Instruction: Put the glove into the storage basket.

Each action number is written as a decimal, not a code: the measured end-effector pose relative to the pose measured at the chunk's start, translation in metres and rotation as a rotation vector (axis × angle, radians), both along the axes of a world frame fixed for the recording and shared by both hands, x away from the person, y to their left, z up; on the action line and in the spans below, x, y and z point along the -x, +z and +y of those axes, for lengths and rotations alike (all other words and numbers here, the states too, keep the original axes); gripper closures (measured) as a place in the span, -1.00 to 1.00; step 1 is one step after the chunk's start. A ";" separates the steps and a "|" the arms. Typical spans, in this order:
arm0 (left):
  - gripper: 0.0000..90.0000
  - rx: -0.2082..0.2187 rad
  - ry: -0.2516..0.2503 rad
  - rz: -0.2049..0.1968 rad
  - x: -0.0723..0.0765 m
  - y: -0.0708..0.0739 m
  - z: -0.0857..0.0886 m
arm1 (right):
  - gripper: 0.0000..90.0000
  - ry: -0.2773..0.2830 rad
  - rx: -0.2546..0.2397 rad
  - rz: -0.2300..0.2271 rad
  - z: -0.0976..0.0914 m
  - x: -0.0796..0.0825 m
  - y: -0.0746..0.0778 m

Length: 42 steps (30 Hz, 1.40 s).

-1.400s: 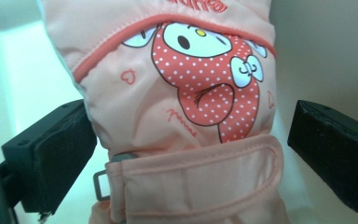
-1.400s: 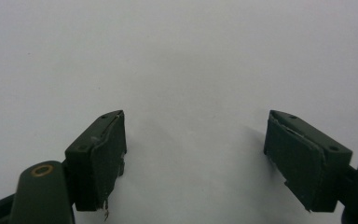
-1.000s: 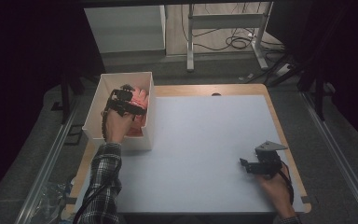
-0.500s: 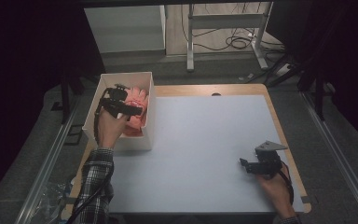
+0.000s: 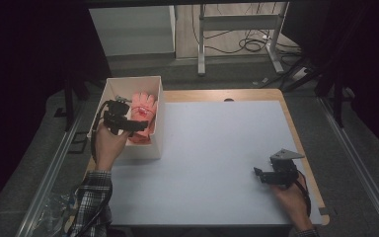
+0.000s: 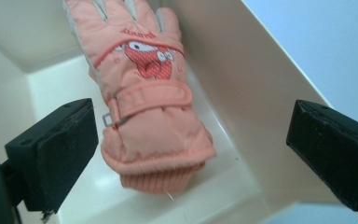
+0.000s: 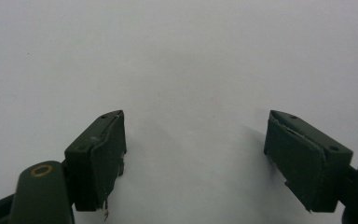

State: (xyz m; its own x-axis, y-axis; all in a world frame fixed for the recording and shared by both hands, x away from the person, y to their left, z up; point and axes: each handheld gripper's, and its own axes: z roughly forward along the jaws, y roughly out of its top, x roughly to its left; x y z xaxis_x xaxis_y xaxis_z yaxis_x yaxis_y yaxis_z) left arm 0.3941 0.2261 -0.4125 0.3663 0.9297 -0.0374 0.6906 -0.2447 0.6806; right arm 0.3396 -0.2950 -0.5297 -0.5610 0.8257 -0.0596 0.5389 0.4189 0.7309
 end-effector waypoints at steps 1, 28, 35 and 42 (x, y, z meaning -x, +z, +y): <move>-0.95 0.002 -0.005 -0.005 0.003 0.000 0.000 | -0.53 0.000 0.000 0.000 0.000 0.000 0.000; -0.94 0.072 -0.189 -0.084 0.097 -0.054 -0.028 | -0.54 0.000 0.000 -0.001 0.000 0.000 0.000; -0.94 0.095 -0.223 -0.079 0.104 -0.090 -0.039 | -0.54 0.001 0.001 -0.001 0.000 0.000 0.000; -0.95 0.037 -0.230 -0.038 0.104 -0.116 -0.045 | -0.54 -0.001 -0.003 0.001 0.000 0.000 0.000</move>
